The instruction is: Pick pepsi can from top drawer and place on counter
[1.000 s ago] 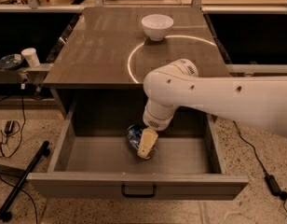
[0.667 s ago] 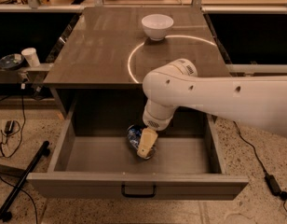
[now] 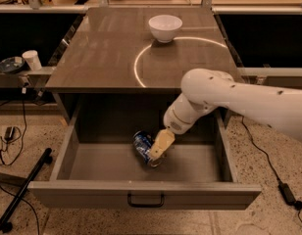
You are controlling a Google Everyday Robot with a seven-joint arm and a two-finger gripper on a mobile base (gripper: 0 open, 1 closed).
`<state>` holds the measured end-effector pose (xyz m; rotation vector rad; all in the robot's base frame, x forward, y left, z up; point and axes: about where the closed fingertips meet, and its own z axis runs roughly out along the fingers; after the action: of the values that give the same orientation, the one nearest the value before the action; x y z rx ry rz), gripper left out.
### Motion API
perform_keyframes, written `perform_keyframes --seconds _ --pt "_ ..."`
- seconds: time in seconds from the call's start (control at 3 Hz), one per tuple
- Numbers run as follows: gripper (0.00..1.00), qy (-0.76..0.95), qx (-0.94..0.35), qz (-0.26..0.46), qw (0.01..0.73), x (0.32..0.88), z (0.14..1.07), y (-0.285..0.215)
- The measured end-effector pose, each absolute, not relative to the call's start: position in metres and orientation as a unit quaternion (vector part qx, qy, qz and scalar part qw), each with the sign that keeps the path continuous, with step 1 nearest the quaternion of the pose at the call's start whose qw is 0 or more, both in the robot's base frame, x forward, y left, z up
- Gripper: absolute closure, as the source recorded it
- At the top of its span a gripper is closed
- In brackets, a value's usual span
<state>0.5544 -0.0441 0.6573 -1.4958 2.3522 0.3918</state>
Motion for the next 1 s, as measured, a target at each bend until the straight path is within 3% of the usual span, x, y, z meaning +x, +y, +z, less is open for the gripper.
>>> perform_keyframes --seconds 0.33,1.0 --pt "0.0 0.828 -0.5 0.177 0.183 0.5564 0.6532 -0.0665" --pt "0.0 0.845 -0.487 0.14 0.173 0.5573 0.651 -0.0641"
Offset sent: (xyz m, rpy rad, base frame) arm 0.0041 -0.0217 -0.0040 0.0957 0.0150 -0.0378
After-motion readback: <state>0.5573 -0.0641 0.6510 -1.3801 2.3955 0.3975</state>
